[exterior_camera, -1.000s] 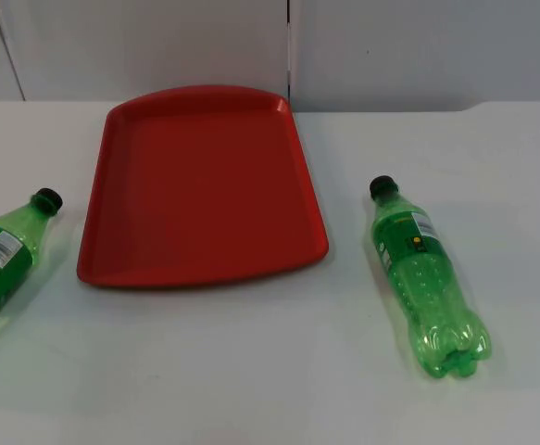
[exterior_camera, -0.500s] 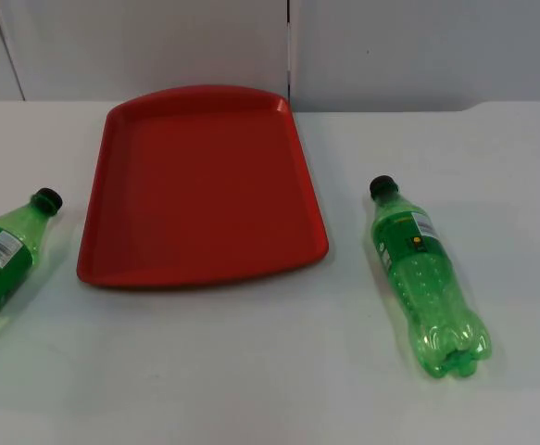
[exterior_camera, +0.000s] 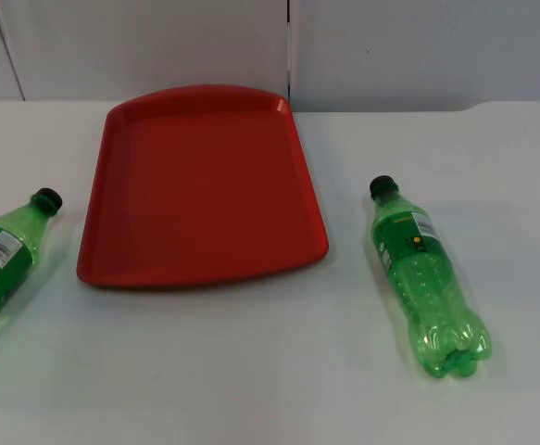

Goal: Place the bottle upright on the tray.

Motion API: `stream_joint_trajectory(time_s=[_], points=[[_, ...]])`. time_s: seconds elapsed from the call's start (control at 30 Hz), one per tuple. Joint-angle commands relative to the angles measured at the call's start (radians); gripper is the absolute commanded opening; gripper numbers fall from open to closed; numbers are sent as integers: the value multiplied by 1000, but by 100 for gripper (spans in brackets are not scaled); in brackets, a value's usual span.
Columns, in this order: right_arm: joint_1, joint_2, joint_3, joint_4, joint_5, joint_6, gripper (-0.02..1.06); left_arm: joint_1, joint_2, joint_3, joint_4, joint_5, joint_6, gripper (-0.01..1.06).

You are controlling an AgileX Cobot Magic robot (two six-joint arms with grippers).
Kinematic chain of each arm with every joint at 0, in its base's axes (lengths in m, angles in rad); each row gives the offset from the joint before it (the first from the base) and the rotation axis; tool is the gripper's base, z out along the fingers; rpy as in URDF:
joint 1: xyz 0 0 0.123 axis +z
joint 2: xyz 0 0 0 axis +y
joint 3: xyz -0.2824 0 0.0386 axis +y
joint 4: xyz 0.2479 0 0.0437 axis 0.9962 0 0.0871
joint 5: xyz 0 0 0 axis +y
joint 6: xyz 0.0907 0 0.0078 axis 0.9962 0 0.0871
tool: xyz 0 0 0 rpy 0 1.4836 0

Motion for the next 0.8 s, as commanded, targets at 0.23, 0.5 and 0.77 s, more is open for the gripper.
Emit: stream_joint_trajectory(time_s=[0.23,0.5,0.77], points=[[-7,-3,3,4,-7,0,105,2,206,-144,36,-23,26,105],[-7,-3,3,4,-7,0,105,2,427,-336,19,34,120,105],[-7,-3,3,4,-7,0,105,2,592,-415,8,76,266,105]])
